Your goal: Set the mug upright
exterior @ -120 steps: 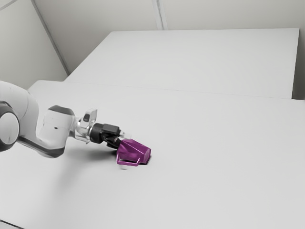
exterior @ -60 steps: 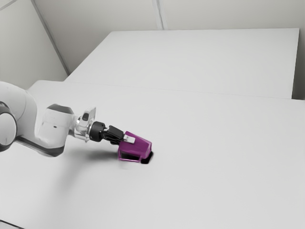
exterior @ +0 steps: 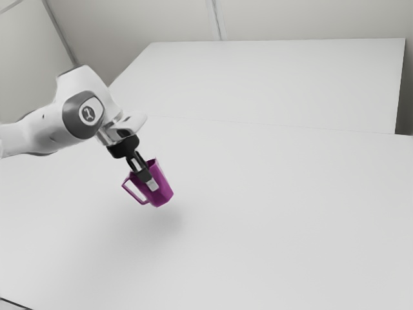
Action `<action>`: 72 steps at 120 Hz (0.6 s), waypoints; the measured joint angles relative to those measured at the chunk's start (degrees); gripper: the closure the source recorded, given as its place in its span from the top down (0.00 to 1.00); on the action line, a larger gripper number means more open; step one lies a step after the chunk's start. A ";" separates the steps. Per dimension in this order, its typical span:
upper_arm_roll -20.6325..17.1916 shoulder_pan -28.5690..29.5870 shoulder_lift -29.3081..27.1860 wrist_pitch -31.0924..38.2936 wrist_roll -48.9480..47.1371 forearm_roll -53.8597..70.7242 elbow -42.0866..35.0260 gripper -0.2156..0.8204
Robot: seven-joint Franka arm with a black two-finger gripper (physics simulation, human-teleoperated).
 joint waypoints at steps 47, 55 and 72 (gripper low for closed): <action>-7.50 -1.51 -12.89 18.01 -25.74 10.70 -23.79 0.06; -7.52 -1.51 -12.84 19.36 -28.83 10.84 -24.15 0.06; -7.53 -1.51 -12.62 21.14 -34.16 10.75 -24.28 0.32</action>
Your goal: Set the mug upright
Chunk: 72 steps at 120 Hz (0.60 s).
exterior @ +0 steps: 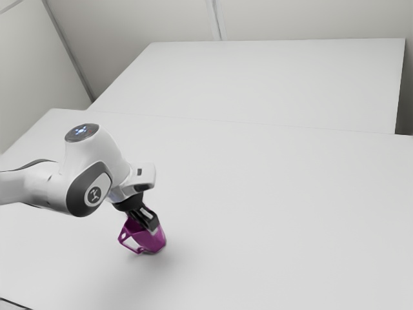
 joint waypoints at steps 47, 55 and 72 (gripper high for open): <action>1.59 0.06 0.10 -6.77 -8.89 -0.15 9.55 0.72; 3.53 0.08 -0.03 -12.48 -9.13 -0.11 15.53 0.74; 4.44 0.10 6.20 -26.99 -8.49 1.29 40.03 0.76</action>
